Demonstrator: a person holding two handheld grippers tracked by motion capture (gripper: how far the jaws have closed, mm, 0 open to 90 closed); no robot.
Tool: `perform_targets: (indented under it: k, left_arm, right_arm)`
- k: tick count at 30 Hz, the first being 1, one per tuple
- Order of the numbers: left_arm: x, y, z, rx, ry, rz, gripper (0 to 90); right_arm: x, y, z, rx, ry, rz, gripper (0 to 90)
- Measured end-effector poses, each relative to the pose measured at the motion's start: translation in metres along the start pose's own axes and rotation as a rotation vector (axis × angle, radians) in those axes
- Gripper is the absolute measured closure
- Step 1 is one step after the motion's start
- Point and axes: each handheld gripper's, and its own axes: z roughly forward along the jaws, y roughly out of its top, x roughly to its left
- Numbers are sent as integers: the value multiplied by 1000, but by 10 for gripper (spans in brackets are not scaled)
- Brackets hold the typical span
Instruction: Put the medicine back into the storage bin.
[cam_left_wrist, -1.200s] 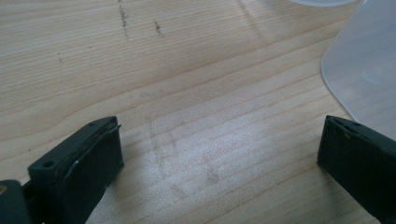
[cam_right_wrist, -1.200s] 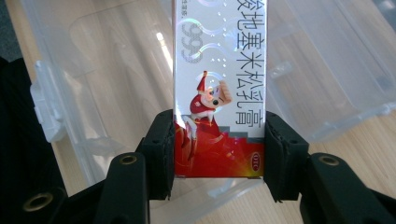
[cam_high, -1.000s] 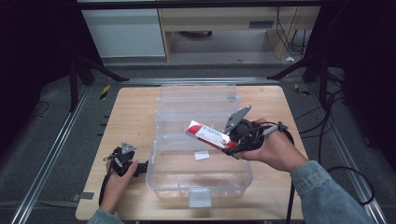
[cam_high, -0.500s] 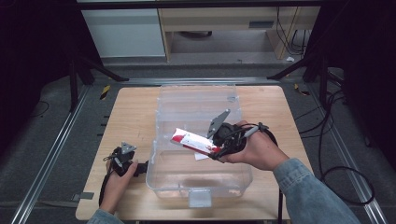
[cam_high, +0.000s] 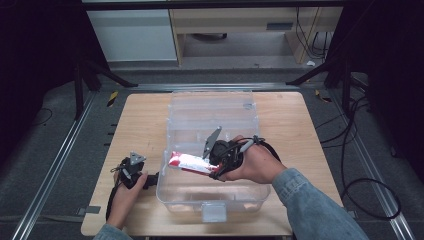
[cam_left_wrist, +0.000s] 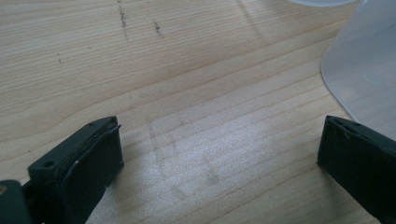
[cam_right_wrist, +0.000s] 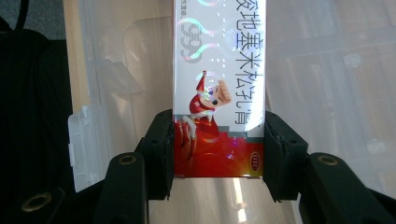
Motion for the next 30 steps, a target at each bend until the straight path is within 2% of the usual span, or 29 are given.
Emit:
perform_targets:
  k: [5,6,15,21,30]
  left_arm:
    - [0,0,0,0,0,0,0]
    - [0,0,0,0,0,0,0]
    - [0,0,0,0,-3,4,0]
    - [0,0,0,0,-3,3,0]
    - [0,0,0,-1,-4,3,0]
  right_arm:
    - [4,3,11,8,25,-11,516]
    - [6,4,17,25,34,-23,516]
    - [7,5,30,50,44,-61,516]
    - [9,5,37,56,64,-67,516]
    - [12,9,56,94,82,-96,516]
